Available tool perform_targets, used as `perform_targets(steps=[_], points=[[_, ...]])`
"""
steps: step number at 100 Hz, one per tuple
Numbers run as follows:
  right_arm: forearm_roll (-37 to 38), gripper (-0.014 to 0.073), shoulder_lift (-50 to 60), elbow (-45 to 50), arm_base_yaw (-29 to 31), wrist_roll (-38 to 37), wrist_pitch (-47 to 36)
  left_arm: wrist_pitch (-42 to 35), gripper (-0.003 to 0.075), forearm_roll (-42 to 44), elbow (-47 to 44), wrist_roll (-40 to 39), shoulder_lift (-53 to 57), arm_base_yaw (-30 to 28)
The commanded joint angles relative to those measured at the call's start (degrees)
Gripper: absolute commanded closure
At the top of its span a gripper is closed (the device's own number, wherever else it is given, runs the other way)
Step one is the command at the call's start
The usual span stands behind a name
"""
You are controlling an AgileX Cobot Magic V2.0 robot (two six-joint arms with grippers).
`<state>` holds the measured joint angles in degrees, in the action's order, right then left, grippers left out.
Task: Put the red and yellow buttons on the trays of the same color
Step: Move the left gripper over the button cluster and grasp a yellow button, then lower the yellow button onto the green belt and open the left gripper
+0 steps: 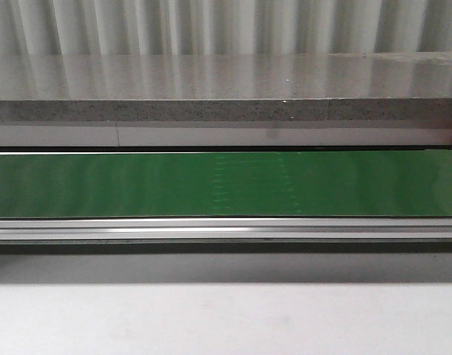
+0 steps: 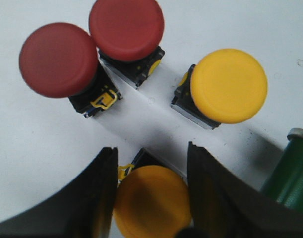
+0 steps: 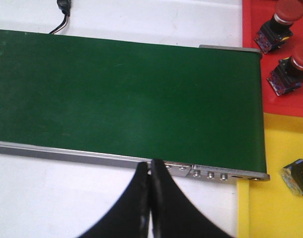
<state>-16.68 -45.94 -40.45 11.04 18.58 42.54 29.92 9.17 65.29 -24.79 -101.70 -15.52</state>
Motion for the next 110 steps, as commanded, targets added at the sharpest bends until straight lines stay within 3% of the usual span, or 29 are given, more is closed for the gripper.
perform_targets(steps=[1, 27, 77, 110], points=[[-1.2, 0.0661, 0.4, -1.4, 0.1, 0.0, -2.7, -0.7, 0.0611, -0.4, 1.3, -0.3, 2.1, -0.1], [-1.2, 0.0661, 0.4, -1.4, 0.1, 0.0, -2.7, -0.3, 0.0741, -0.4, 1.3, 0.1, 2.3, -0.1], [-1.2, 0.0661, 0.4, -1.4, 0.1, 0.0, -2.7, 3.5, 0.074, -0.6, 2.7, 2.2, 13.4, -0.1], [-1.2, 0.0661, 0.4, -1.4, 0.1, 0.0, -2.7, 12.0, 0.074, -15.7, 7.0, 18.4, 18.2, 0.1]])
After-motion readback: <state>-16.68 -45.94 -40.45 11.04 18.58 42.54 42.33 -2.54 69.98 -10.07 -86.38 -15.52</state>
